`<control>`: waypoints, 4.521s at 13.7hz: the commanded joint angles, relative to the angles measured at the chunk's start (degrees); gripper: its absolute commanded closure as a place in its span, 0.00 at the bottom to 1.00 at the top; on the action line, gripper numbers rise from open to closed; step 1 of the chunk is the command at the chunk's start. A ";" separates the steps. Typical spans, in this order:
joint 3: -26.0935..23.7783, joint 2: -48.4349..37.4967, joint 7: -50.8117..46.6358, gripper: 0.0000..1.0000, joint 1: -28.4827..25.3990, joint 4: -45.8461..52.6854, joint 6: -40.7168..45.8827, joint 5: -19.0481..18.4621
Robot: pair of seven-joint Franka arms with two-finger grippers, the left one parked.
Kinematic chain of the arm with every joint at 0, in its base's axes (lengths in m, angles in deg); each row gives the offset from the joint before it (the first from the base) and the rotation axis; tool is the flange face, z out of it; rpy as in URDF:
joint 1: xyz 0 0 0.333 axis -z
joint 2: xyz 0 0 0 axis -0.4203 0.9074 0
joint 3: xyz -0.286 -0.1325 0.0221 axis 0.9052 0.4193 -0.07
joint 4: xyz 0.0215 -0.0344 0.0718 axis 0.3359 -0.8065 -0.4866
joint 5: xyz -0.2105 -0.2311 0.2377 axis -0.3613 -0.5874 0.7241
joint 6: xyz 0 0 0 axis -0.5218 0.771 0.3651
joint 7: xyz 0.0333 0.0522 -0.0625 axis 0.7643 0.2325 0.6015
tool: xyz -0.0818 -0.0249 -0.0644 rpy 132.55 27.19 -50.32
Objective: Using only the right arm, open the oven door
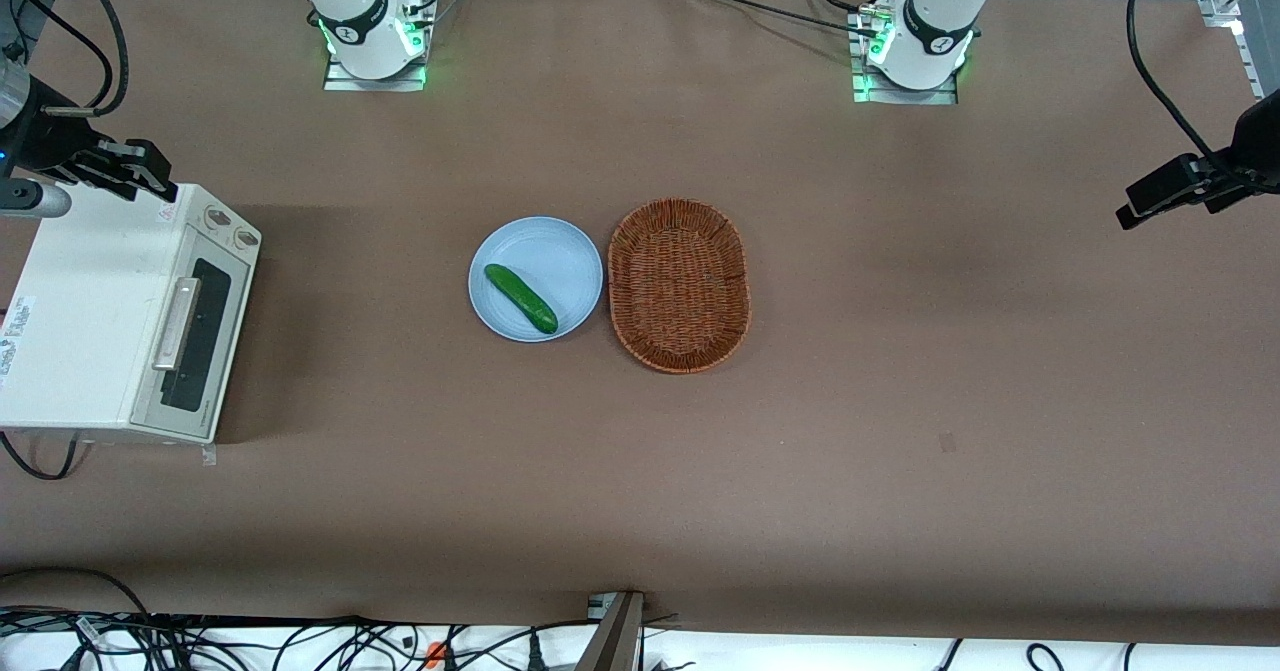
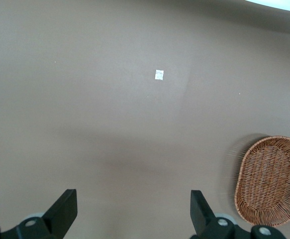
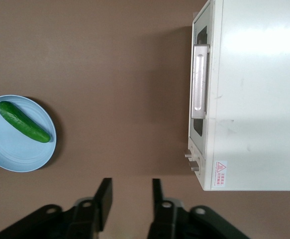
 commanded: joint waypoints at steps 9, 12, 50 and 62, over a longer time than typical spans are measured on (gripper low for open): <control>1.06 18.56 -0.11 1.00 0.94 -0.03 -18.95 -17.10; 1.77 21.55 -0.11 1.00 1.20 -0.11 -23.27 -17.10; 0.28 38.69 -1.96 1.00 -3.63 3.23 -29.78 -13.84; -2.62 40.54 -2.40 1.00 -4.34 2.96 -31.19 -8.94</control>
